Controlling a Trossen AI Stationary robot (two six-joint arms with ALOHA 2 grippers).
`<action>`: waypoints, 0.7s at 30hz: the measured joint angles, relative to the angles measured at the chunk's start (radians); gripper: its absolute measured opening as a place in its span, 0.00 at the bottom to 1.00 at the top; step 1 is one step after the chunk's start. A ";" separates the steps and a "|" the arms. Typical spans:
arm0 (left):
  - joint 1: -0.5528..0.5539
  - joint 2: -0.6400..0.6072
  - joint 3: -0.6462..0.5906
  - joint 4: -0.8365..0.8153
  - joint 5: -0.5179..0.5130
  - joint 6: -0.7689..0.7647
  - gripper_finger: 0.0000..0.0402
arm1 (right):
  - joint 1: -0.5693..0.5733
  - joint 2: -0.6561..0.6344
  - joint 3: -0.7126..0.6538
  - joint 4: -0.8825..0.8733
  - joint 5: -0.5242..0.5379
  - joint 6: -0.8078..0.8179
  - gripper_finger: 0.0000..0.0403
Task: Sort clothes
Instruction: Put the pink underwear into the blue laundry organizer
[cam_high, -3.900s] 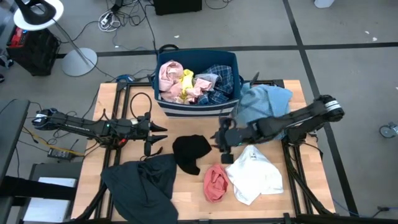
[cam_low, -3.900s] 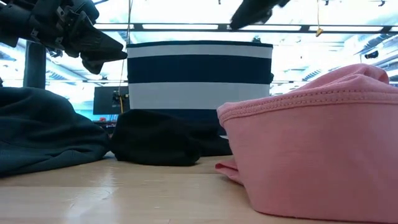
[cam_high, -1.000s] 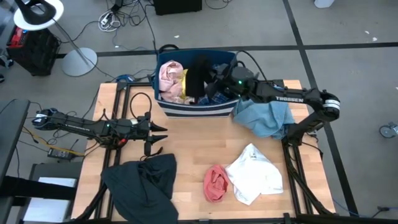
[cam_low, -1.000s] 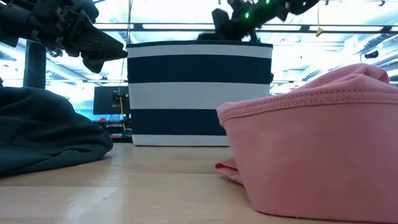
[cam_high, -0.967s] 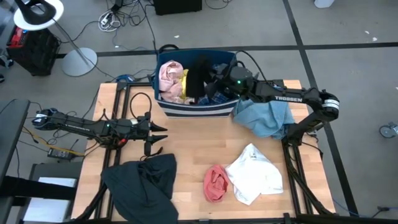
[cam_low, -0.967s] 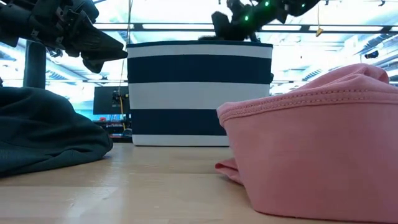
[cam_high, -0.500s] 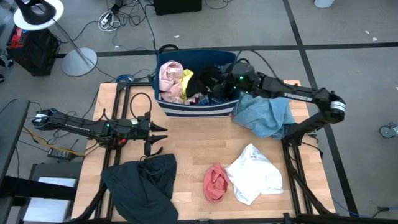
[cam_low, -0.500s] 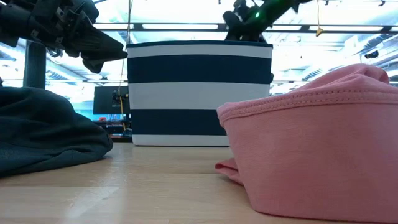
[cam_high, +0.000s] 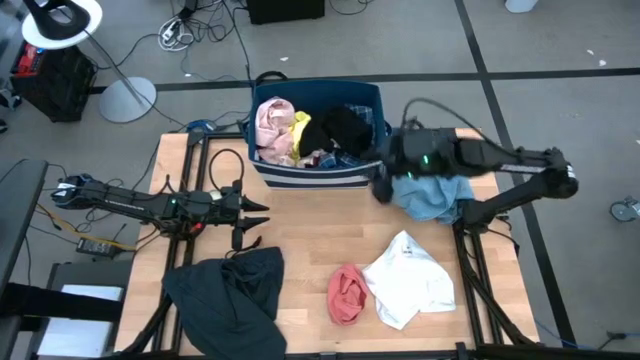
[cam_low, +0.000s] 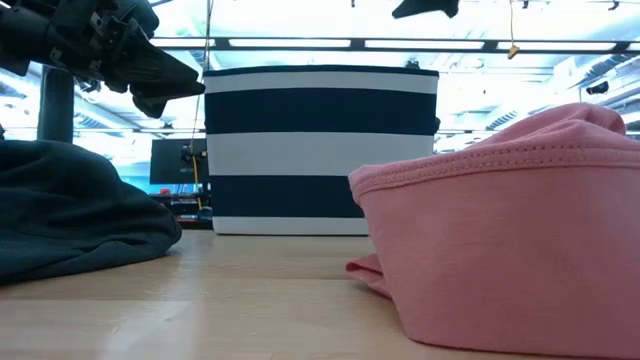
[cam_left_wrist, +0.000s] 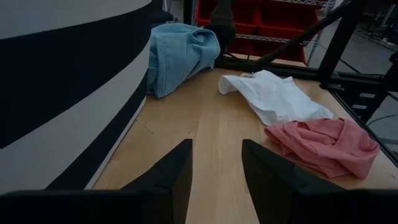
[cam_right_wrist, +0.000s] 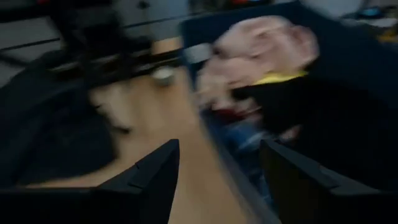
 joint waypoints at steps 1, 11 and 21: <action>0.000 0.000 0.000 0.000 0.000 0.000 0.36 | 0.041 -0.013 -0.022 0.000 0.011 0.016 0.54; 0.000 0.000 0.000 0.009 0.000 0.000 0.36 | 0.400 -0.010 -0.324 0.140 0.123 0.137 0.51; 0.000 0.000 0.000 0.024 0.000 0.000 0.36 | 0.478 0.245 -0.512 0.533 -0.015 0.158 0.48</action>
